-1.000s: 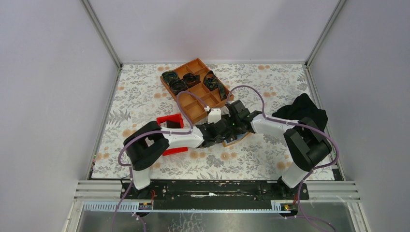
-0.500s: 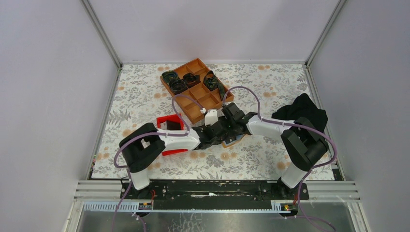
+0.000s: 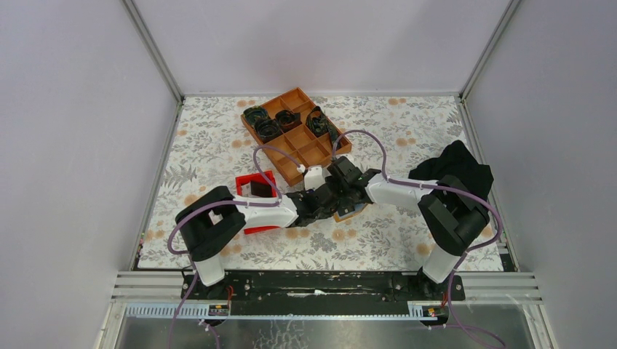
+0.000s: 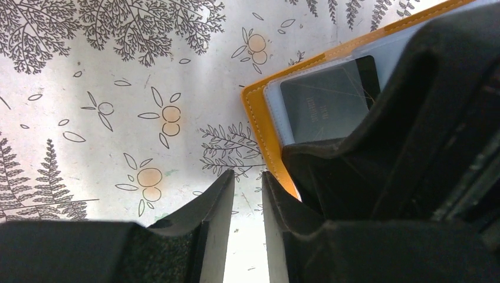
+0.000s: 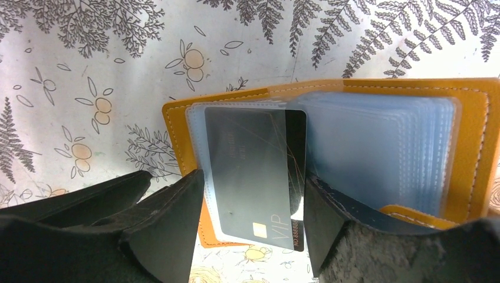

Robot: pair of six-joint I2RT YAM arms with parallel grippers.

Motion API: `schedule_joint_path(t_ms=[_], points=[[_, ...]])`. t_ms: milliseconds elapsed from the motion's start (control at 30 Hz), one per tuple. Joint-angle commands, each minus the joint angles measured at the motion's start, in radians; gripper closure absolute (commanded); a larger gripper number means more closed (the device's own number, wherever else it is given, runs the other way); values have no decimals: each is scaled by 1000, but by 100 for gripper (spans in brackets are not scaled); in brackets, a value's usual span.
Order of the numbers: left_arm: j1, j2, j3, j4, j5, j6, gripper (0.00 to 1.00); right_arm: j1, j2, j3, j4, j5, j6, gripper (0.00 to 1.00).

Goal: Put the credit cards into the card holder
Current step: Insert the credit card into the card holder.

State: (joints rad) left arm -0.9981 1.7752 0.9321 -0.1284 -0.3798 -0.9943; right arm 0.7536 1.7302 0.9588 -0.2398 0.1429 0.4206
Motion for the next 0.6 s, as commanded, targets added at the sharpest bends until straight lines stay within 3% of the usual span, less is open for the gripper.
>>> schedule_joint_path(t_ms=[0, 367, 567], points=[[-31, 78, -42, -77, 168, 25, 67, 89, 168, -45, -43, -140, 53, 34], [-30, 79, -58, -74, 157, 19, 67, 93, 159, -40, -62, -106, 47, 36], [-28, 80, -47, -84, 138, 23, 67, 93, 107, -28, -96, -88, 33, 29]])
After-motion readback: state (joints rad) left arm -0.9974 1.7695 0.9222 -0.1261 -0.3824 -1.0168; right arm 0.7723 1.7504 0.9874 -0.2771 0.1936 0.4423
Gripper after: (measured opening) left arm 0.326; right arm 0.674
